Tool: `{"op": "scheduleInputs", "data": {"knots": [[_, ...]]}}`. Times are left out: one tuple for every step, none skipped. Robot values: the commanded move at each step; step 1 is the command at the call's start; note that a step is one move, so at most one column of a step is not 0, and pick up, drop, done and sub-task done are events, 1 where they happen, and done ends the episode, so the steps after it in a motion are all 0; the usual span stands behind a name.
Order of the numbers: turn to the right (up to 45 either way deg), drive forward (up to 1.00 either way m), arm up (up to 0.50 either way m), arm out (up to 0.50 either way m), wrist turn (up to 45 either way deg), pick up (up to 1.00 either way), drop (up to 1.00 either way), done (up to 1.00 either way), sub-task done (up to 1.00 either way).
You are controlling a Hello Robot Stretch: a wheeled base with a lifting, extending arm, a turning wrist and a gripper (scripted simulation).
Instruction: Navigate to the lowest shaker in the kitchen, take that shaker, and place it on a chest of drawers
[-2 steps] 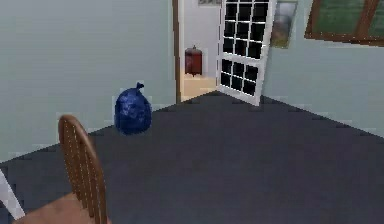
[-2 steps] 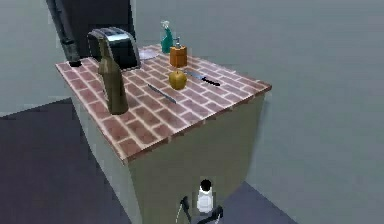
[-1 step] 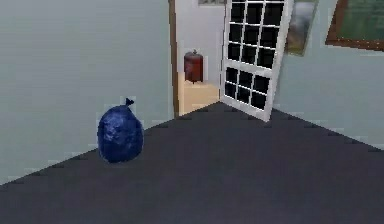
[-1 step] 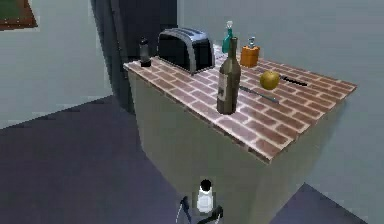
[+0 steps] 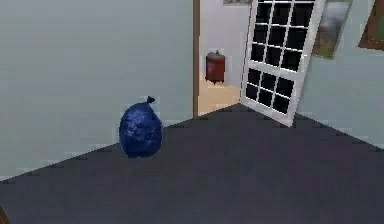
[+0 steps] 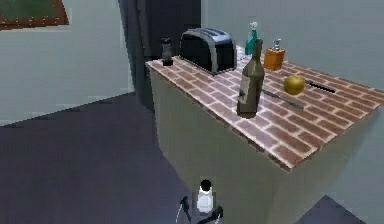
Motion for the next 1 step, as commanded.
{"op": "scheduleInputs", "data": {"knots": [[0.0, 0.25, 0.0, 0.0, 0.0, 0.0, 0.0, 0.0, 0.0]]}}
